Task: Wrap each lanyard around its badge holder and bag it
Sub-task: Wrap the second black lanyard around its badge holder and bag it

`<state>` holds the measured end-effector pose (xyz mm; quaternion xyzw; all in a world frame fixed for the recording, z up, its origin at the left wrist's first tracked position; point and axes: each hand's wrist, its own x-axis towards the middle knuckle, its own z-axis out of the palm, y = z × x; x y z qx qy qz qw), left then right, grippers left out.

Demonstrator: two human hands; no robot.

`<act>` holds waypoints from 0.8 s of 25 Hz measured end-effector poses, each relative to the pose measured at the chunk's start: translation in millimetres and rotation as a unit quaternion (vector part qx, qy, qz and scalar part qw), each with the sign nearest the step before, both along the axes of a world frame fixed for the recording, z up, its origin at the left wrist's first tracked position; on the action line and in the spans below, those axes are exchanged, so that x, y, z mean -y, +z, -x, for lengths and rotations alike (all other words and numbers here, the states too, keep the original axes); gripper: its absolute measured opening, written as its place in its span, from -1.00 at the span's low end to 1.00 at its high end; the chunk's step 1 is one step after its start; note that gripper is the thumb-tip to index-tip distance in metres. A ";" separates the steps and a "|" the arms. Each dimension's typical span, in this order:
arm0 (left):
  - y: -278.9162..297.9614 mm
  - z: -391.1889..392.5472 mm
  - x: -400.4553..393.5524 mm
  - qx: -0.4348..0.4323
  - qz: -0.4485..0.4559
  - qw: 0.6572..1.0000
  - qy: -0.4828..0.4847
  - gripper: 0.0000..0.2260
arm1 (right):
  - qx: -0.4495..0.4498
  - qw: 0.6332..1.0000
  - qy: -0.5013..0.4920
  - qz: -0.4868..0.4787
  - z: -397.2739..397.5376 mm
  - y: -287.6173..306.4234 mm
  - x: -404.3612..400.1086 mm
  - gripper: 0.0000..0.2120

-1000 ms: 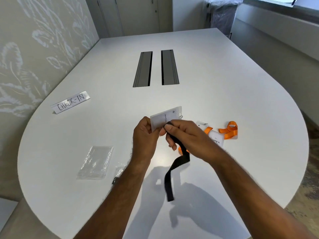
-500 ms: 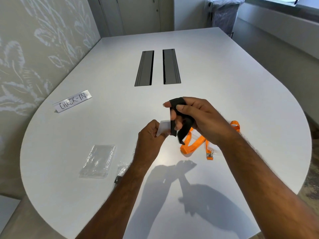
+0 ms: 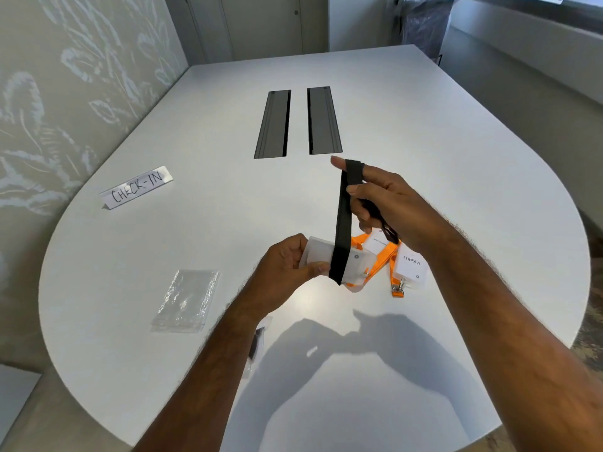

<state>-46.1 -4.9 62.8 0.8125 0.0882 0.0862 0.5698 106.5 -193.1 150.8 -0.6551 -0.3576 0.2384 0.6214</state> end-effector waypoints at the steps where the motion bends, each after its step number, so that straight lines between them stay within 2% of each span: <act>1: -0.2 2.8 0.5 0.000 0.014 1.000 -0.012 -0.81 | 0.013 1.000 -0.012 0.011 -4.2 -2.6 0.8 -0.55; 7: 14.7 11.2 3.2 0.036 0.076 0.996 -0.021 -0.76 | 0.042 0.996 -0.033 0.069 -7.8 -28.4 -2.3 -0.58; 11: 21.6 8.0 -1.3 0.077 0.135 0.988 0.016 -0.68 | 0.053 0.996 -0.022 0.073 -4.5 -48.1 -1.5 -0.67; 15: 26.8 6.6 -5.7 0.124 0.205 0.971 0.017 -0.70 | -0.005 0.996 0.001 0.085 3.4 -69.1 2.9 -0.75; 18: 29.6 4.0 -10.2 0.154 0.256 0.953 0.051 -0.70 | -0.062 0.997 0.000 0.055 7.4 -85.9 1.6 -0.82; 20: 30.3 1.4 -12.4 0.161 0.258 0.948 0.093 -0.72 | -0.064 0.996 -0.007 0.053 11.6 -92.6 -0.4 -0.81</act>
